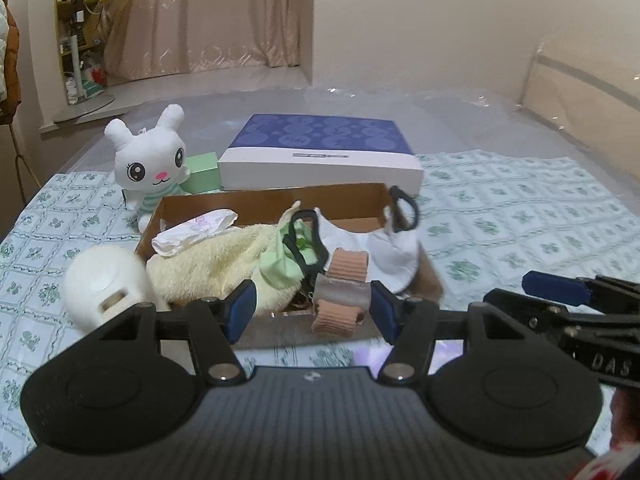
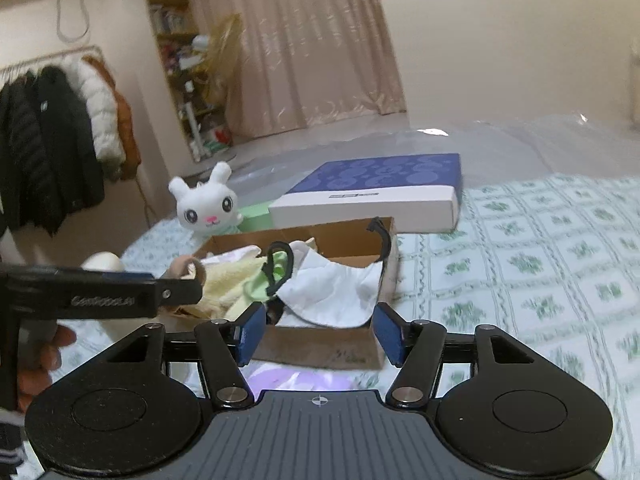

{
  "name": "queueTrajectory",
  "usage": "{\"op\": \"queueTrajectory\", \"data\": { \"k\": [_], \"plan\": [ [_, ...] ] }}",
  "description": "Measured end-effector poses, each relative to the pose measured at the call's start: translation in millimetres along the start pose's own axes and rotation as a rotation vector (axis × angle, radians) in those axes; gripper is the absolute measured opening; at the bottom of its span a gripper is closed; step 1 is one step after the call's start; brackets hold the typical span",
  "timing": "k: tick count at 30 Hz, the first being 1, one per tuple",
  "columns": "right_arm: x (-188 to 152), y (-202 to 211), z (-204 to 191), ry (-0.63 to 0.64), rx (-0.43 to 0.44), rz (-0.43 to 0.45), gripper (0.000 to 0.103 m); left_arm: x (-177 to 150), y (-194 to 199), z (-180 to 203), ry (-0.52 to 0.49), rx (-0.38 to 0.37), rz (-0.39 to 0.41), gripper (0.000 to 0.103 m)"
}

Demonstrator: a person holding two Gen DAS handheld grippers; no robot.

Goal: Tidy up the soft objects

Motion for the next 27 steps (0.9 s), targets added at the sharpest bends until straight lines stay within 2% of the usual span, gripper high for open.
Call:
{"op": "queueTrajectory", "data": {
  "k": [8, 14, 21, 25, 27],
  "plan": [
    [-15.7, 54.1, -24.7, -0.114, 0.001, 0.045, 0.065, -11.6, 60.7, -5.0, -0.028, -0.057, 0.057, 0.058],
    [-18.6, 64.5, -32.9, -0.122, -0.017, 0.058, 0.065, 0.9, 65.0, -2.0, -0.045, -0.052, 0.091, 0.056],
    [-4.1, 37.2, -6.6, -0.102, -0.052, 0.067, 0.065, 25.8, 28.1, 8.4, -0.033, -0.067, 0.103, 0.056],
    [8.7, 5.8, 23.7, -0.113, -0.080, 0.065, 0.065, 37.4, -16.4, 12.1, -0.032, -0.028, 0.105, 0.057],
    [10.5, -11.5, 36.3, -0.120, -0.087, 0.062, 0.065, 42.5, -50.1, 12.9, -0.018, -0.010, 0.091, 0.061]
  ]
}}
Point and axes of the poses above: each gripper's, at about its wrist camera, not at the fingertips, and y roughly against the way its jaws point, z to its right, x to its top, the point moved 7 cm from there along -y, roughly the way its jaws point, and after that the axes turned 11 degrees about y, right-handed, at the moved point
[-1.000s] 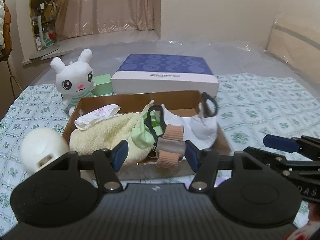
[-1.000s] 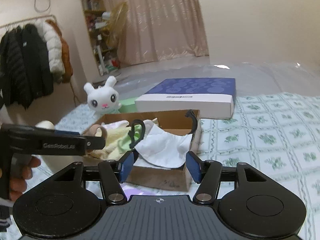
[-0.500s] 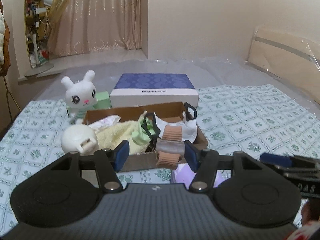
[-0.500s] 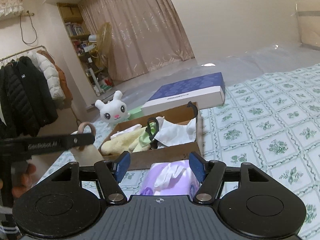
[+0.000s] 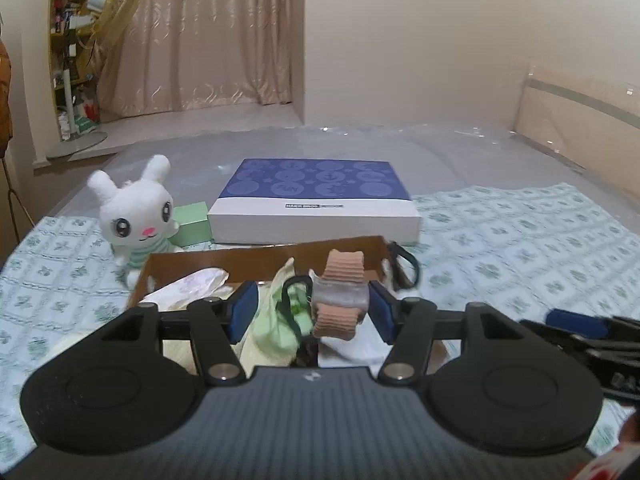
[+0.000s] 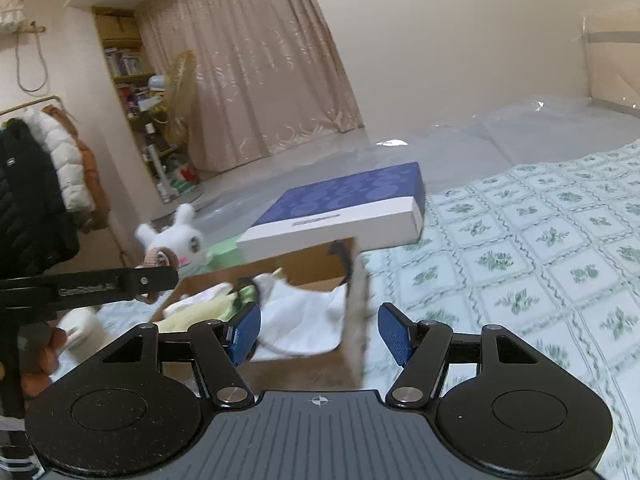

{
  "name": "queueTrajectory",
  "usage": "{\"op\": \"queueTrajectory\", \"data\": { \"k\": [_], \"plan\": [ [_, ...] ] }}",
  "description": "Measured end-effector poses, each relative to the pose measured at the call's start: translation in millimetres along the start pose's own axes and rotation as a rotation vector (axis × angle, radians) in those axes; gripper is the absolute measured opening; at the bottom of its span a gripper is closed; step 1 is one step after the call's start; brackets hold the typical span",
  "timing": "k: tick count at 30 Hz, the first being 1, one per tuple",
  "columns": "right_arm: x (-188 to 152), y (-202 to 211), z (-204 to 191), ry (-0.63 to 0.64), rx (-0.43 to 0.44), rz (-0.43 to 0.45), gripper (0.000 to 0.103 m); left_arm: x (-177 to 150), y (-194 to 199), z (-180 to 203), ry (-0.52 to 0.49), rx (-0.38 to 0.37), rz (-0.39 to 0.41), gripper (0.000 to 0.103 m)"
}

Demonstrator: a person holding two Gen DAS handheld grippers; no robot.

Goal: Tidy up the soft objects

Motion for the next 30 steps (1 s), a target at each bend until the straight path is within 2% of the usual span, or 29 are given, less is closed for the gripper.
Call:
{"op": "queueTrajectory", "data": {
  "k": [1, 2, 3, 5, 7, 13, 21, 30],
  "plan": [
    [-0.8, -8.9, 4.5, -0.001, -0.001, -0.004, 0.065, -3.4, -19.2, -1.6, -0.002, 0.032, -0.051, 0.057],
    [-1.8, -19.2, 9.4, -0.003, -0.003, -0.013, 0.065, -7.6, -37.4, -3.2, 0.000, 0.070, -0.121, 0.042],
    [-3.6, -27.0, 13.2, -0.007, -0.004, -0.021, 0.065, -9.5, -49.3, -3.2, 0.012, 0.065, -0.149, 0.039],
    [-7.9, -41.0, 20.4, -0.016, 0.005, -0.033, 0.065, -12.6, -60.3, -2.4, 0.011, 0.029, -0.124, 0.043],
    [-11.5, -50.7, 26.8, -0.021, 0.012, -0.035, 0.065, -18.2, -70.1, -4.6, -0.017, 0.051, -0.119, 0.045],
    [-17.9, -69.7, 35.8, -0.010, 0.038, -0.053, 0.065, -22.7, -72.5, -5.2, -0.082, 0.050, -0.070, 0.050],
    [-23.7, -58.4, 31.5, -0.028, 0.051, -0.049, 0.065, -24.1, -49.4, 3.6, -0.085, 0.023, -0.055, 0.053],
    [-23.2, 0.6, 8.2, -0.040, 0.053, -0.024, 0.065, -36.4, 22.9, 3.6, -0.058, 0.001, -0.069, 0.055]
  ]
}}
Point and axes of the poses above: each gripper's, at about its wrist camera, not at the fingertips, and y roughly against the way its jaws point, z to its right, x to its top, the point moved 7 cm from there along -y, roughly the way its jaws point, and after that the axes turned 11 degrees about y, right-handed, at the moved point
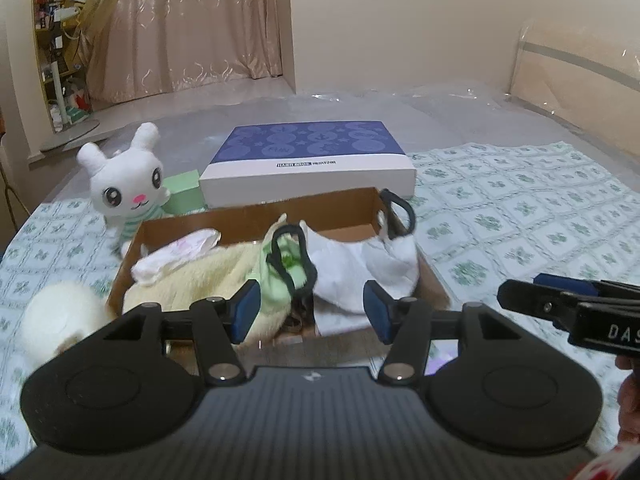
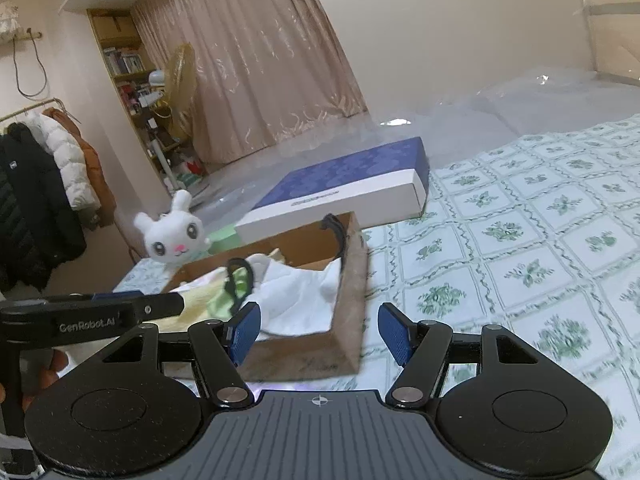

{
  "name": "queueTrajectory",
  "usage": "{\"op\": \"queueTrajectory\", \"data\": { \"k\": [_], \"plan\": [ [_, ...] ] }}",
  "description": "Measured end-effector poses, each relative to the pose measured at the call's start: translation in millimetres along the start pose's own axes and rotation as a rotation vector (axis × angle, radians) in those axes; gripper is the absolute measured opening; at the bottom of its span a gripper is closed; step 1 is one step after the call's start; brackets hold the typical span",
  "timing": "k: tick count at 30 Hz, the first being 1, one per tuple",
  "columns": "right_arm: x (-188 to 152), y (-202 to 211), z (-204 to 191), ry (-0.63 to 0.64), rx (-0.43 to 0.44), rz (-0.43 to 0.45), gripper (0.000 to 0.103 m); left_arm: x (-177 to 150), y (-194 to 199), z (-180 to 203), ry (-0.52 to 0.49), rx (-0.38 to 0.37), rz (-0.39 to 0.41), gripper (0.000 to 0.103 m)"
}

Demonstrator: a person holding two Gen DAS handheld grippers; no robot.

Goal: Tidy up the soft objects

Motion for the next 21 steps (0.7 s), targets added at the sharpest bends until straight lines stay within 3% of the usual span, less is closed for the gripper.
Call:
{"op": "queueTrajectory", "data": {
  "k": [9, 21],
  "plan": [
    [-8.6, 70.4, -52.5, -0.006, 0.024, 0.027, 0.065, -34.0, 84.7, -20.7, 0.048, -0.020, -0.021, 0.060],
    [-42.7, 129.6, -135.0, 0.063, -0.007, -0.010, 0.069, -78.9, 185.1, -72.2, 0.068, 0.037, -0.011, 0.062]
  ]
}}
Point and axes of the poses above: each gripper's, at about its wrist camera, not at the fingertips, and y roughly against the way its jaws point, z to its right, x to its top, the point moved 7 cm from there along -y, roughly the way its jaws point, and after that the axes turned 11 degrees about y, right-handed, at the moved point
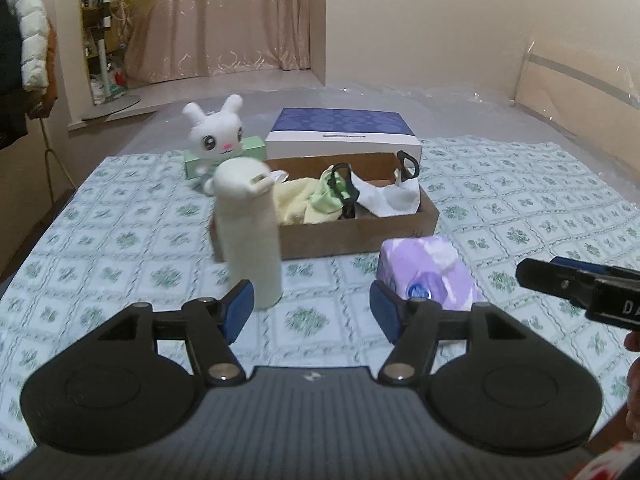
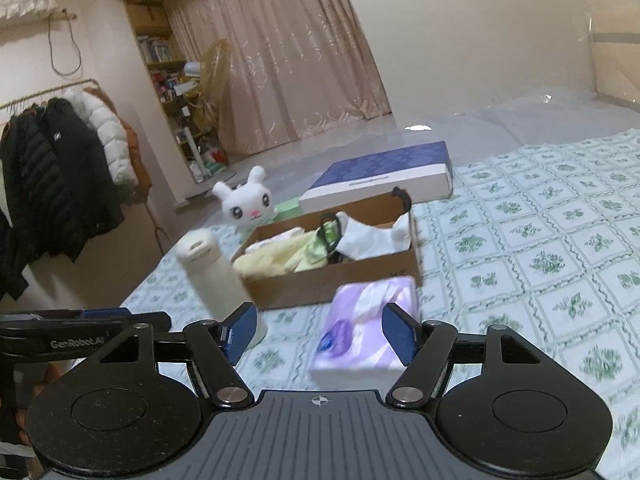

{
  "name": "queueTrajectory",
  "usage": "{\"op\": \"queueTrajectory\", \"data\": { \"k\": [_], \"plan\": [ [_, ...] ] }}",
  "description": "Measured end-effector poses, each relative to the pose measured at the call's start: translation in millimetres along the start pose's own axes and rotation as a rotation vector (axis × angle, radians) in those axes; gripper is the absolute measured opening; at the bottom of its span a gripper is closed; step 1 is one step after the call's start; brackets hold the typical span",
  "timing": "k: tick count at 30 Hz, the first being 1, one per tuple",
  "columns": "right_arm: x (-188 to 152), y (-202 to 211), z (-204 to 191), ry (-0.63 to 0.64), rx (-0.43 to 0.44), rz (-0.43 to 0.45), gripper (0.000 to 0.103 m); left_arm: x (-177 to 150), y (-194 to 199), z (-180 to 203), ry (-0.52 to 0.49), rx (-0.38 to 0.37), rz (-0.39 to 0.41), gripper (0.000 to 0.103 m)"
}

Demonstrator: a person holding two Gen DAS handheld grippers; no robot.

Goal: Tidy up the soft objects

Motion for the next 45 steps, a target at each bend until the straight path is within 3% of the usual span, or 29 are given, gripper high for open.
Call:
{"op": "queueTrajectory", "data": {
  "k": [17, 31, 45],
  "plan": [
    [-56.7, 31.6, -79.9, 0.010, -0.011, -0.081, 0.070, -65.5, 74.9, -62.0, -0.004, 0.053, -0.003, 0.062],
    [-95.7, 38.5, -113.6, 0.077, -0.004, -0.185, 0.070, -100.7, 88.4, -71.2, -0.011, 0.073, -0.041, 0.062],
    [-109.7, 30.9, -113.1, 0.085, -0.026, -0.236, 0.070, -116.1, 82.1, -69.1, -0.023, 0.076, -0.078, 0.062]
  ]
}}
Point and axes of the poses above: each gripper's, at about its wrist camera, not at the fingertips, and y roughly against the way its jaws point, z to its right, x to its top, the point moved 7 cm from there along -y, roughly the way its jaws point, and after that the axes turned 11 degrees about y, right-handed, at the moved point
